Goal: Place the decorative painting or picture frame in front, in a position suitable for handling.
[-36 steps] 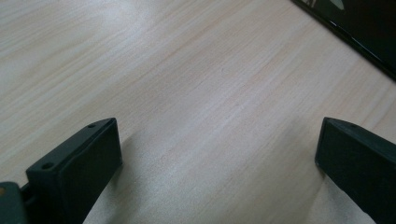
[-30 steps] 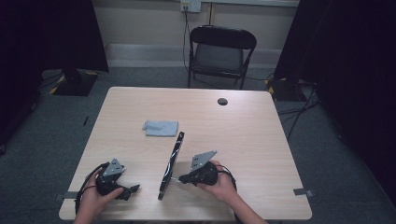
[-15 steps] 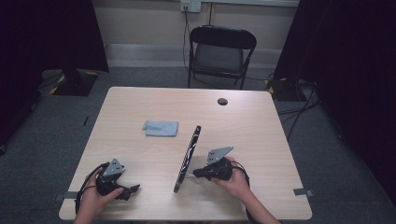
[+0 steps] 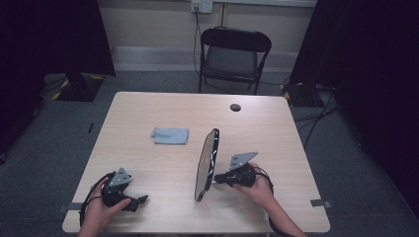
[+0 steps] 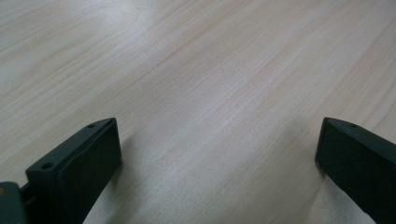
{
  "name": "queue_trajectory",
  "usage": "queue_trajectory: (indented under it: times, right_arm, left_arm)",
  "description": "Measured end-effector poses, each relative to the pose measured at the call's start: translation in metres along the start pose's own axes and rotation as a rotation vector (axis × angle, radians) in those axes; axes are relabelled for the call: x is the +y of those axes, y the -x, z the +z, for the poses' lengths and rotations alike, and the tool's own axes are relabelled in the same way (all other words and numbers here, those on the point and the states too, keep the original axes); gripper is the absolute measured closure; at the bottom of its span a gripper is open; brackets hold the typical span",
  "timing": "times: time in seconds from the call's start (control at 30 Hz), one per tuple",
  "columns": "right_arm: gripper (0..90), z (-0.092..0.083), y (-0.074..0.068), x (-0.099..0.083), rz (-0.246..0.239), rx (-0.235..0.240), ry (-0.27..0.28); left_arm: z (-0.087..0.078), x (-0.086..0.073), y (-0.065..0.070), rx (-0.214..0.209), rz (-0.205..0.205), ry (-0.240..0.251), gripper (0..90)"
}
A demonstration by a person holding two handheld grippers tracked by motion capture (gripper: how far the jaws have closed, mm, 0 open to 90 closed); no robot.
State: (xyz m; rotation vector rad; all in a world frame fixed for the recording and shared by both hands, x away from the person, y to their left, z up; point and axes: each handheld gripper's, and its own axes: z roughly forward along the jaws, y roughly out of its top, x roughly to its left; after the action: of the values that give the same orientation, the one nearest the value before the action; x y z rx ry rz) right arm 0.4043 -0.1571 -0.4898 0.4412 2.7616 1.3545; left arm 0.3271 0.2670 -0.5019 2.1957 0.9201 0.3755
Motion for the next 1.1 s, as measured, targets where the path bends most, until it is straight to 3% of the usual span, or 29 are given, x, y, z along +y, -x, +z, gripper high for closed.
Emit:
queue_trajectory:
  times: [0.23, 0.37, 0.6, 0.77, 0.97, 1.1]
  right_arm:
    - [89.1, -0.013, 0.011, -0.012, 0.028, -0.037, -0.019]
    - [88.2, -0.018, 0.013, -0.020, 0.053, -0.039, 0.001]
    - [80.8, -0.015, 0.008, -0.016, 0.027, -0.030, 0.016]
    - [77.8, -0.004, 0.005, -0.007, -0.006, -0.017, -0.014]
    - [81.1, 0.002, 0.005, -0.002, -0.027, -0.021, -0.034]
    - [85.0, 0.001, 0.008, -0.004, -0.022, 0.011, -0.027]
  left_arm:
    - [0.000, 0.000, 0.000, 0.000, 0.000, 0.000, 0.0]
    - [0.000, 0.000, 0.000, 0.000, -0.001, 0.001, 0.0]
    - [0.001, 0.001, 0.000, 0.003, -0.001, 0.000, 0.0]
    - [0.001, 0.001, 0.000, 0.003, -0.001, 0.001, 0.0]
    - [0.001, 0.001, 0.000, 0.001, -0.004, 0.002, 0.0]
    - [0.001, 0.001, 0.000, 0.001, -0.004, 0.002, 0.0]
